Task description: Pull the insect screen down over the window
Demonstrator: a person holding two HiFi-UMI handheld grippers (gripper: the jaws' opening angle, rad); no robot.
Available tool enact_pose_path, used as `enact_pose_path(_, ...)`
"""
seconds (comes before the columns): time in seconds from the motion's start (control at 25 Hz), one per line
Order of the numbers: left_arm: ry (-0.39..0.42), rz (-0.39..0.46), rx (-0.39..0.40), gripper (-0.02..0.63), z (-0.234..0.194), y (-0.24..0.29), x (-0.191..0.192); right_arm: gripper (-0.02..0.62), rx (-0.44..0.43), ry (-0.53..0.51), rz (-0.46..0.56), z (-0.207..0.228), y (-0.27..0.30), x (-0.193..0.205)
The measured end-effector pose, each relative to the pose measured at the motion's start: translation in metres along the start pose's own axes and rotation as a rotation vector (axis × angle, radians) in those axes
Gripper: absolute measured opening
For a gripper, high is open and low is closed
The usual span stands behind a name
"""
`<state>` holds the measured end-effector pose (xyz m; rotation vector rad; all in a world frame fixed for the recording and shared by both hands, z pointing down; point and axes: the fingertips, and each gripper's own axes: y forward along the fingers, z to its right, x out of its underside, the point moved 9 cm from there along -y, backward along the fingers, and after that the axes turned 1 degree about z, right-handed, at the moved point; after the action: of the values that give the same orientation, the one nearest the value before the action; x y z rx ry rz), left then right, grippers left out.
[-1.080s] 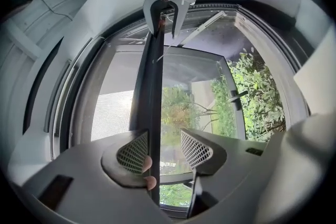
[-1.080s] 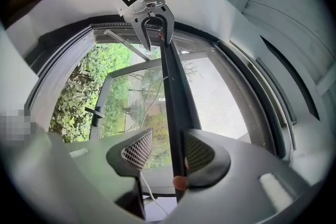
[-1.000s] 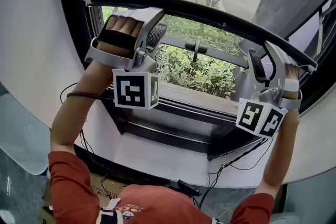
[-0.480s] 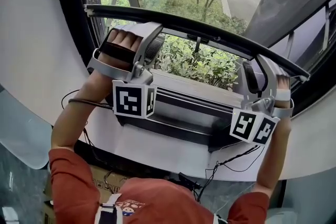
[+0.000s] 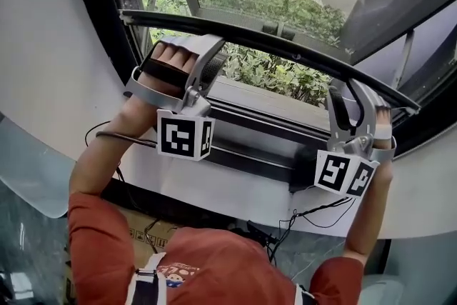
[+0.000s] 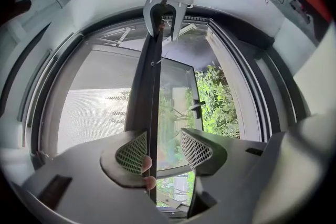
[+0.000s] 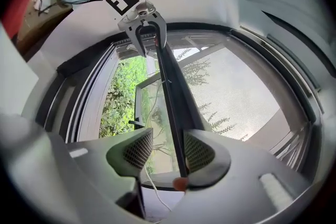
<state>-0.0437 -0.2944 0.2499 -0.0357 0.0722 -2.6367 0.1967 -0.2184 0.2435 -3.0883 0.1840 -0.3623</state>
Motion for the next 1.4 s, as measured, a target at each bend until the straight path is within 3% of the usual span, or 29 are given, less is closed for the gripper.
enact_pose_path(0.88,-0.064,-0.001,0.213,0.192,0.08,-0.009,0.001,0.199,-0.2,0.157,-0.028,-0.078,-0.006,0.017)
enact_pose_path(1.04,-0.078,-0.017,0.27,0.192,0.097,-0.014,0.001,0.2,-0.293,0.204,-0.04,-0.091,-0.007,0.019)
enact_pose_path(1.4,-0.101,-0.027,0.353,0.192,0.138,-0.015,0.001,0.202,-0.37,0.23,-0.053,-0.134,-0.008,0.03)
